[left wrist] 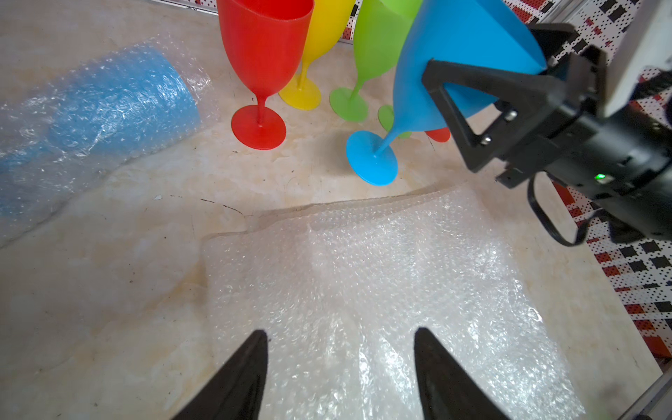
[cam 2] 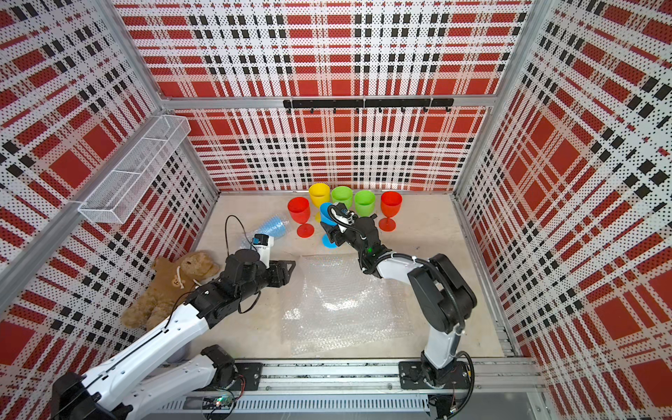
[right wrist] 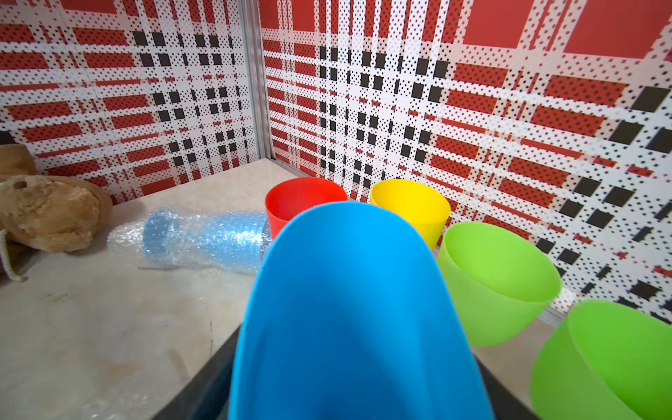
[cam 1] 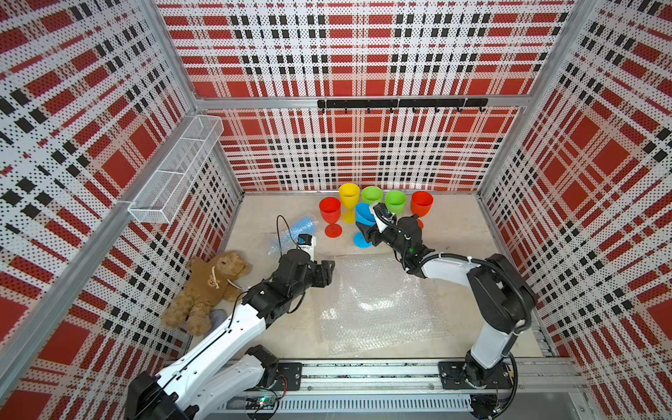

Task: Unpack wine glasses from bubble wrap
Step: Place the wine glass at the center of the board.

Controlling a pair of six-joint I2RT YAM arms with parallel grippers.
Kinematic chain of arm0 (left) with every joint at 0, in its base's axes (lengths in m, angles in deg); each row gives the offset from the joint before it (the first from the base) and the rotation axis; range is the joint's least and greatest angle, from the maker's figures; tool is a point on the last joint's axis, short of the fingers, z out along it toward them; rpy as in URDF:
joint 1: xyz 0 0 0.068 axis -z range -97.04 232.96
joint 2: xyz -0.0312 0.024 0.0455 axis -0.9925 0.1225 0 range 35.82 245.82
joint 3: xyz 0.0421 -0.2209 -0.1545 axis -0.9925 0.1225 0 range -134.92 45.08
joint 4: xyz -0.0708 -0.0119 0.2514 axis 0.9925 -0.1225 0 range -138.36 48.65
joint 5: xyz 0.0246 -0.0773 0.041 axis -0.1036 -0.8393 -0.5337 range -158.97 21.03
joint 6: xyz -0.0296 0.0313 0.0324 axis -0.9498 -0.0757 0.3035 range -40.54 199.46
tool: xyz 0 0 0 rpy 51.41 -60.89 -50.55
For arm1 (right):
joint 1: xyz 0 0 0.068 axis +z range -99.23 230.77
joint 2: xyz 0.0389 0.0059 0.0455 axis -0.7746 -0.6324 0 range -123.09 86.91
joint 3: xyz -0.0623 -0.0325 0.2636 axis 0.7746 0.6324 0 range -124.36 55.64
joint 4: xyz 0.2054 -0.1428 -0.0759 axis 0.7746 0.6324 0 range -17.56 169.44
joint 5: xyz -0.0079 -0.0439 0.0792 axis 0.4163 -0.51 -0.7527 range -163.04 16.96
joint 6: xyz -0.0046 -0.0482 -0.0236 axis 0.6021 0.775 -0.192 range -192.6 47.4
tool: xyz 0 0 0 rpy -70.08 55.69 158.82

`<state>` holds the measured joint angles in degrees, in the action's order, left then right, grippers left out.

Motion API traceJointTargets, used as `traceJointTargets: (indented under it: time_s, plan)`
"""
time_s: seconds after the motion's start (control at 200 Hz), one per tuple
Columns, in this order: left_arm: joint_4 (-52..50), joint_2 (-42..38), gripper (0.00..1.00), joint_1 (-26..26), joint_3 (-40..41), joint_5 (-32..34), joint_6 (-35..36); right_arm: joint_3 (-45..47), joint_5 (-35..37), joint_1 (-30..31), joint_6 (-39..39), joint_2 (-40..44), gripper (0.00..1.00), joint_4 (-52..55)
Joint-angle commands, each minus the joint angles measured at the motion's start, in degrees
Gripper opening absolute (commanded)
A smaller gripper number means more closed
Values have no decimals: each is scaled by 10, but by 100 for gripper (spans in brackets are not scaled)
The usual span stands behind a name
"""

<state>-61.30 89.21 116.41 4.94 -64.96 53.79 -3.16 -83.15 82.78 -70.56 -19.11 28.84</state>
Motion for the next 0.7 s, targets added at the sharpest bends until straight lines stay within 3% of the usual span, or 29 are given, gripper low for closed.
traceJointTargets:
  time_s: [0.0,0.341,0.696]
  plan:
    - [5,2,66,-3,3,13,-2,-50,-30,-5,6,-54,57,-84]
    - [3,2,66,-3,4,22,-3,-173,-22,-5,35,-176,55,-36]
    - [5,10,66,-10,4,15,-3,-187,-26,-5,46,-211,56,-11]
